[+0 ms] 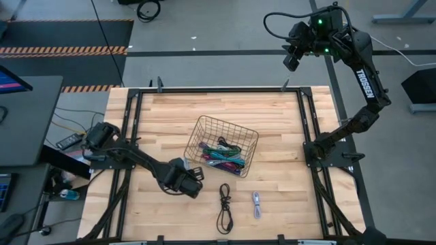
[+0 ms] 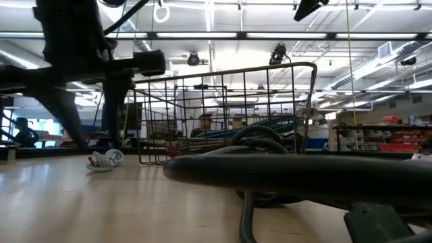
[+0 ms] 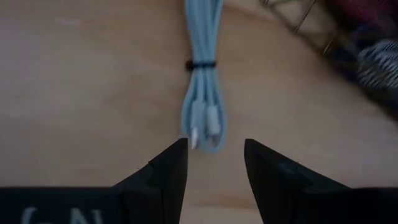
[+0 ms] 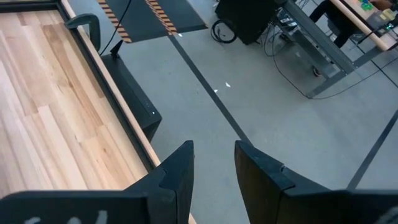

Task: Pick and place USB-C Cables
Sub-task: Put the light blue USB cable into the gold wire basket

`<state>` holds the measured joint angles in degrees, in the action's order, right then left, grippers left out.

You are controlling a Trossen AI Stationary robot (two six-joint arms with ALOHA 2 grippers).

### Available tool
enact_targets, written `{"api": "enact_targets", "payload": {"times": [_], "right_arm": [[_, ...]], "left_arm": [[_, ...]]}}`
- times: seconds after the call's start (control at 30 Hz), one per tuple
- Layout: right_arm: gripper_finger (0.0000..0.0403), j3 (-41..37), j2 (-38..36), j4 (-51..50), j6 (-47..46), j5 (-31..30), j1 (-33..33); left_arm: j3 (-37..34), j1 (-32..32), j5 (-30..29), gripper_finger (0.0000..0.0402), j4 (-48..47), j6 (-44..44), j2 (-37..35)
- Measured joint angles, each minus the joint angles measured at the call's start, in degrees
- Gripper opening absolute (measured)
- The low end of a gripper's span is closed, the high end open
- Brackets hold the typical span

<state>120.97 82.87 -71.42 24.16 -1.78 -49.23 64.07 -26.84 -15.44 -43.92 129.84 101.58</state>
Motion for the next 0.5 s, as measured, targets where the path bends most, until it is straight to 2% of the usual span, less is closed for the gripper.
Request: {"api": "enact_targets", "payload": {"times": [0.17,0.5], "right_arm": [[0.0122,0.0,0.0,0.0,-0.1,0.0,0.0],[0.0122,0.0,0.0,0.0,-0.2,0.5,0.0]], "left_arm": [[0.0,-1.5,0.9,0.0164,0.1,1.4,1.4],[0.0,-0.2,0.9,0.0164,0.4,1.5,2.8]]}}
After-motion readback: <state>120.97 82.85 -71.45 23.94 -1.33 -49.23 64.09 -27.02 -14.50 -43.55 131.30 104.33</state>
